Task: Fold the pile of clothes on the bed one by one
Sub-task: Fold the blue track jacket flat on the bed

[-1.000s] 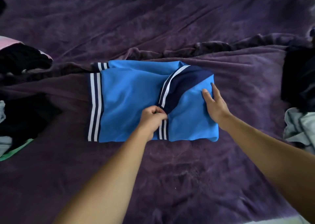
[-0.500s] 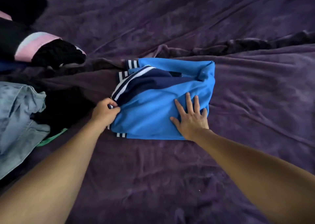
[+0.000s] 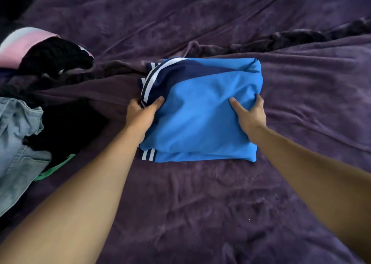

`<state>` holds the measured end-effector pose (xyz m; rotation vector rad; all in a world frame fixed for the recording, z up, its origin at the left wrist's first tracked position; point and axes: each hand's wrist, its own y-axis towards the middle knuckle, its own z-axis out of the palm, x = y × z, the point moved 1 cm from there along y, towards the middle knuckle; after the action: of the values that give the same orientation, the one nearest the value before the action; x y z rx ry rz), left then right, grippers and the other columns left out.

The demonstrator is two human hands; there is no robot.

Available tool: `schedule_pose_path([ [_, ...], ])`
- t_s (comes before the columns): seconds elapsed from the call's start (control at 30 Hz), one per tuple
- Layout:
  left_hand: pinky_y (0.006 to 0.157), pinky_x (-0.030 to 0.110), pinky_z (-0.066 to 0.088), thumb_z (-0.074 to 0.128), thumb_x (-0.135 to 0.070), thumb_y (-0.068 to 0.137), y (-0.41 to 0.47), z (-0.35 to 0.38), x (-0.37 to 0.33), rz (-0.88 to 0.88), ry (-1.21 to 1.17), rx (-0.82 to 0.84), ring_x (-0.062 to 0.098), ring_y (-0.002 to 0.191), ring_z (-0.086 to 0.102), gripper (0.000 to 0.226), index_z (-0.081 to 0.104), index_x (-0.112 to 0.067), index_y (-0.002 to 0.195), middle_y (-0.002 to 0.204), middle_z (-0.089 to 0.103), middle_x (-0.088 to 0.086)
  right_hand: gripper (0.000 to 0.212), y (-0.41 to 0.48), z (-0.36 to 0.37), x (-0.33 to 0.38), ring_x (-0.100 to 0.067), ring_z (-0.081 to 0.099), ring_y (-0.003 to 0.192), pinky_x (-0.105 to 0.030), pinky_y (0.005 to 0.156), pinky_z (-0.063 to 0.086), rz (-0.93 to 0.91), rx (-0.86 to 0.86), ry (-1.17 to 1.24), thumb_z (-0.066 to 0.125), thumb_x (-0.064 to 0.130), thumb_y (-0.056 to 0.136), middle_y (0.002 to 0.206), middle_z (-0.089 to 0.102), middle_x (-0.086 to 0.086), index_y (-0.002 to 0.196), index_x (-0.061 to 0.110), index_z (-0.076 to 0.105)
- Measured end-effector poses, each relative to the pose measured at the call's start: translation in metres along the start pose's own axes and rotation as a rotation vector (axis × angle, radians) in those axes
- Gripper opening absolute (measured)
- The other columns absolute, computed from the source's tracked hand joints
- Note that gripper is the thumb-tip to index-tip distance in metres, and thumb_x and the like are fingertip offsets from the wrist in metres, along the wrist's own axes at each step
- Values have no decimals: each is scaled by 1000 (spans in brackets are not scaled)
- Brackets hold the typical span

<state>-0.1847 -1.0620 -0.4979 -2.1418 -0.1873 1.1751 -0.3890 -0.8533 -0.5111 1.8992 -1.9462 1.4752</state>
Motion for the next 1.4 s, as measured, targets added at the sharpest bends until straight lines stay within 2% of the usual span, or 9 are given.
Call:
schedule_pose_path([
  [0.1,67,29,56,81,-39,70,-6,-5,4,22,-65,28,16,84,70,38,70,-11,94,89,74,-1,91,-13,-8,-9,-8,52,99,-26,82,40,-34,-29,86,71,68,66,115,51,17,142,33,35],
  [0.17,73,35,56,79,-36,73,-19,-11,6,44,-35,-9,18,85,68,33,69,-8,89,90,73,3,83,-28,-23,-14,-3,54,91,-25,79,41,-79,-56,80,72,67,65,104,52,23,135,34,42],
  [0.3,76,33,55,74,-31,79,-68,-12,3,61,-16,69,17,88,68,12,69,-23,86,90,73,-3,69,-61,-72,-23,-3,55,88,-25,79,43,-134,-90,64,72,64,68,94,54,30,127,35,50],
  [0.53,70,32,55,73,-27,83,-152,45,-33,18,10,167,18,84,69,11,69,-20,90,87,74,-2,71,-85,-179,-42,0,57,92,-29,84,48,-104,-99,111,72,65,67,98,56,30,127,37,48],
  [0.77,56,24,49,72,-27,83,-216,198,-121,125,-8,226,12,77,68,11,67,-19,87,83,73,-5,66,-17,-339,-55,4,57,89,-25,81,45,-148,-186,143,72,59,72,98,56,28,128,33,47],
  [1.1,82,41,56,74,-29,81,-272,466,-217,104,-153,324,22,90,69,17,68,-19,93,95,73,2,64,155,-593,-52,-24,61,105,-37,91,49,-267,-286,-52,74,58,72,113,66,1,123,24,55],
  [1.23,78,38,56,72,-29,83,-270,536,-223,70,-170,299,22,90,68,15,67,-19,93,98,72,5,69,208,-637,-57,-34,58,107,-42,88,48,-233,-309,-281,64,64,77,117,65,-7,131,25,48],
  [1.33,77,31,49,66,-29,87,-256,565,-214,81,69,259,23,95,63,24,59,-13,104,110,65,10,70,234,-633,-68,-41,55,112,-44,89,46,-177,-206,-503,55,56,89,127,58,-18,146,24,31],
  [1.4,90,39,46,64,-33,86,-252,565,-200,147,498,202,31,115,52,51,45,-16,129,128,51,12,72,235,-618,-80,-42,49,120,-46,92,44,-167,-191,-662,54,48,91,140,45,-19,150,24,22],
])
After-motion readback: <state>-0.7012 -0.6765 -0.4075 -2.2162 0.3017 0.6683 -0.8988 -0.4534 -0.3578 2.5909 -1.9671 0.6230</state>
